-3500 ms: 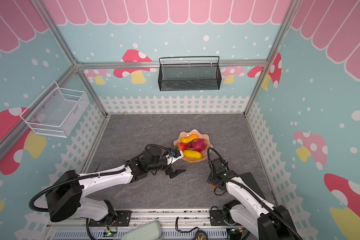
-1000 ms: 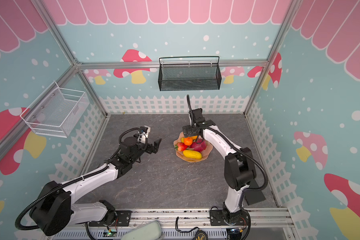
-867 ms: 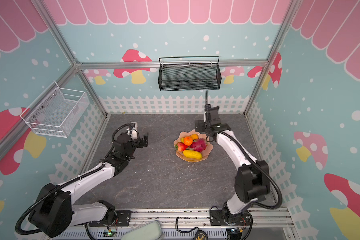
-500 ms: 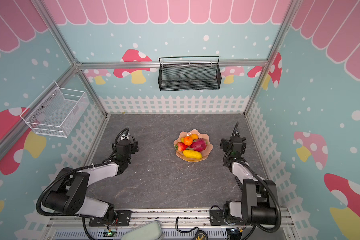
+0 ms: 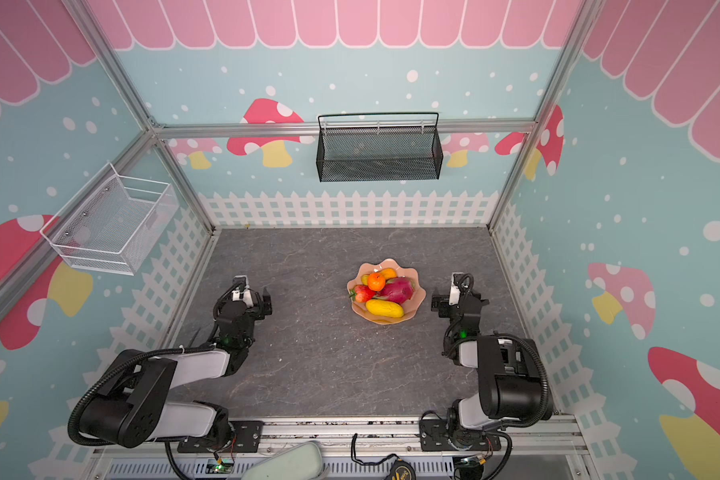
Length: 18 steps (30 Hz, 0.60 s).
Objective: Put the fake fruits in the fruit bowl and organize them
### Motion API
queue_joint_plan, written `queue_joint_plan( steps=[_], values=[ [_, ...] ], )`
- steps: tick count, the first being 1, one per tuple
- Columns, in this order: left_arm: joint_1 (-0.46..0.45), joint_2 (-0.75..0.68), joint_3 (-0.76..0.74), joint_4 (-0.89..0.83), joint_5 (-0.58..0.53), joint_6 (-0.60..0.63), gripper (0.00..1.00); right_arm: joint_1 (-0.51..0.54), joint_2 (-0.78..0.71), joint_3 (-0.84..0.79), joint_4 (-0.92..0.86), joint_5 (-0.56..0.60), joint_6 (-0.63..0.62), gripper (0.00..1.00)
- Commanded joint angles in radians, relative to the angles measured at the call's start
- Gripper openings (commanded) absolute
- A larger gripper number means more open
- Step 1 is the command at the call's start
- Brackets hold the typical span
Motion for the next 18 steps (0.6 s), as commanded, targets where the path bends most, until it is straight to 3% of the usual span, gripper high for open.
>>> queue_joint_plan(
  steps=[1, 3, 6, 8, 12, 18],
  values=[
    [0.001, -0.087, 0.036, -0.087, 0.063, -0.077, 1.00, 0.006, -0.006, -0.041, 0.148, -0.031, -0.038, 1.00],
    [0.010, -0.073, 0.011, -0.002, 0.122, -0.089, 1.00, 0.013, -0.002, -0.063, 0.189, -0.018, -0.041, 1.00],
    [0.033, -0.066, 0.053, -0.083, 0.125, -0.115, 1.00, 0.039, 0.042, -0.129, 0.354, 0.028, -0.056, 0.98],
    [0.032, -0.070, 0.035, -0.056, 0.169, -0.101, 1.00, 0.040, 0.035, -0.088, 0.263, 0.026, -0.063, 0.98],
    [0.025, -0.097, -0.034, 0.051, 0.160, -0.099, 1.00, 0.047, 0.037, -0.093, 0.276, 0.035, -0.067, 0.98],
    [0.044, -0.056, 0.062, -0.095, 0.149, -0.124, 1.00, 0.048, 0.035, -0.093, 0.273, 0.037, -0.069, 0.98]
  ],
)
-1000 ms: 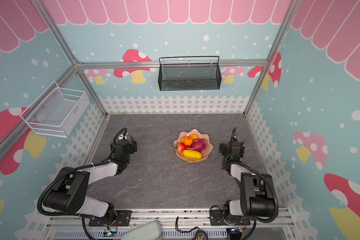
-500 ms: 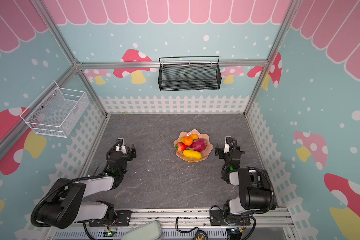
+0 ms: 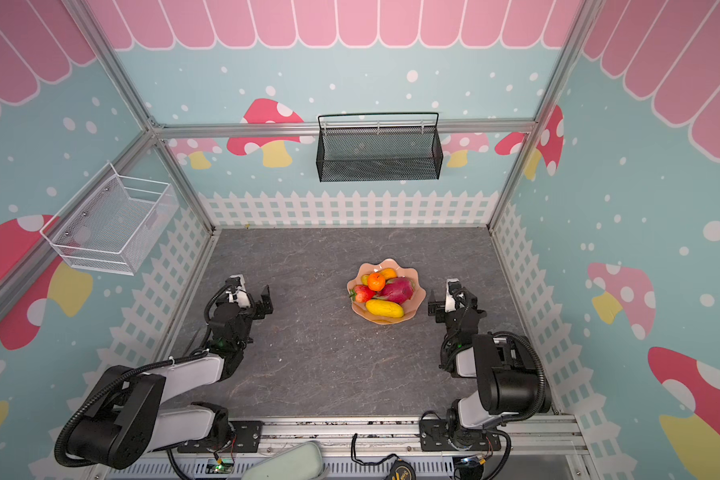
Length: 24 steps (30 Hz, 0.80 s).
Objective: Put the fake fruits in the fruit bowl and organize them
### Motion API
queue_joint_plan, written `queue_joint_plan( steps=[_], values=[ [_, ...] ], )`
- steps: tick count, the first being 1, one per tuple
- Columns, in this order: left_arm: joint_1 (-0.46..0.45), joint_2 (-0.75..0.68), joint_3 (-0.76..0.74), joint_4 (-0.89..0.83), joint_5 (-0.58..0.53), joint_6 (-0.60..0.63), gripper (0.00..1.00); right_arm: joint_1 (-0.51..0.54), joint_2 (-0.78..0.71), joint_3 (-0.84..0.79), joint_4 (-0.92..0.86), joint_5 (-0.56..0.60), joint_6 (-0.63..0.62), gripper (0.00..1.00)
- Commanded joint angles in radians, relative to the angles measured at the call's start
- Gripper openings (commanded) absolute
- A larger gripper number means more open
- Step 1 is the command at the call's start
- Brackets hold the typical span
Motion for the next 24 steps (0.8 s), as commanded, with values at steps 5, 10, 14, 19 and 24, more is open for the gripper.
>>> queue_joint_plan(
  steps=[5, 10, 14, 19, 24],
  values=[
    [0.009, -0.024, 0.010, -0.025, -0.044, 0.022, 1.00, 0.014, 0.003, 0.010, 0.044, 0.021, -0.026, 0.98],
    [0.056, 0.036, -0.071, 0.239, -0.027, 0.059, 1.00, 0.017, 0.005, 0.010, 0.042, 0.025, -0.027, 0.98],
    [0.075, 0.305, -0.020, 0.435, -0.038, 0.076, 1.00, 0.017, 0.002, 0.010, 0.042, 0.026, -0.027, 0.98],
    [0.049, 0.237, 0.023, 0.269, -0.119, 0.044, 1.00, 0.019, 0.003, 0.010, 0.044, 0.029, -0.027, 0.98],
    [0.070, 0.245, 0.061, 0.187, -0.103, 0.030, 1.00, 0.018, 0.004, 0.010, 0.044, 0.029, -0.026, 0.98]
  ],
)
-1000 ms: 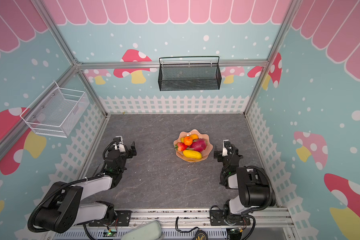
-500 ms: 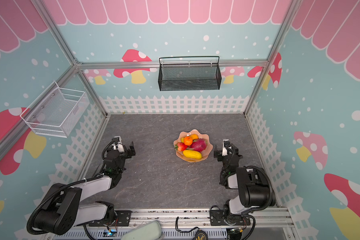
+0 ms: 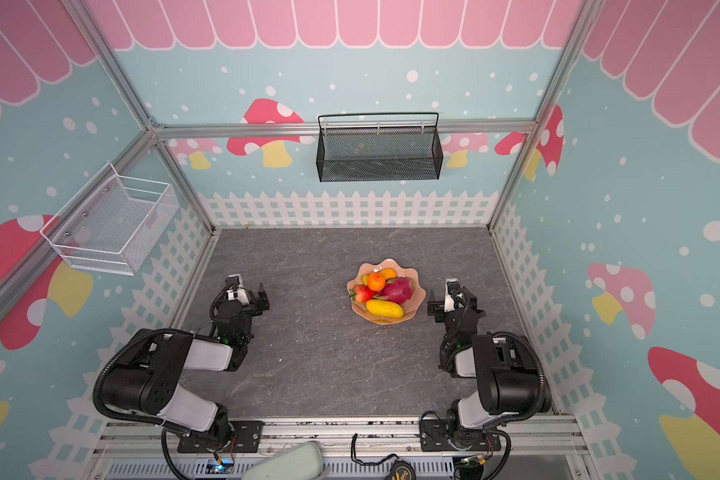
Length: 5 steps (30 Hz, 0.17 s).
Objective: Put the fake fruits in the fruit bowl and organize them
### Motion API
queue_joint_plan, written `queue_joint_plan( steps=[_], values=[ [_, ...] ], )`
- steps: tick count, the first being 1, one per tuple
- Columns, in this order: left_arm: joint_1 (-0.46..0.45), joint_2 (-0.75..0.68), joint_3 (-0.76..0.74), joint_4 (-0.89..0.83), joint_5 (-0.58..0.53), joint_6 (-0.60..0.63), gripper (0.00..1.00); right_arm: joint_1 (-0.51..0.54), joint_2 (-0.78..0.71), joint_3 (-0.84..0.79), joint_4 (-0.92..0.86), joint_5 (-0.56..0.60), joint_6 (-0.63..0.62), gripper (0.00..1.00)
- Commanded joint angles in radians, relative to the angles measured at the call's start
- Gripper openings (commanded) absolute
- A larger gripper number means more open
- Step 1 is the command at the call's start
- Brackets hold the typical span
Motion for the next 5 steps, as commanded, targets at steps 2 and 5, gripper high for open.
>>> queue_joint_plan(
  steps=[2, 5],
  values=[
    [0.023, 0.005, 0.047, -0.039, 0.005, -0.011, 1.00, 0.006, 0.003, 0.010, 0.040, 0.009, -0.016, 0.98],
    [0.021, -0.006, 0.041, -0.040, -0.003, -0.017, 1.00, 0.006, 0.005, 0.009, 0.040, 0.009, -0.016, 0.98]
  ],
)
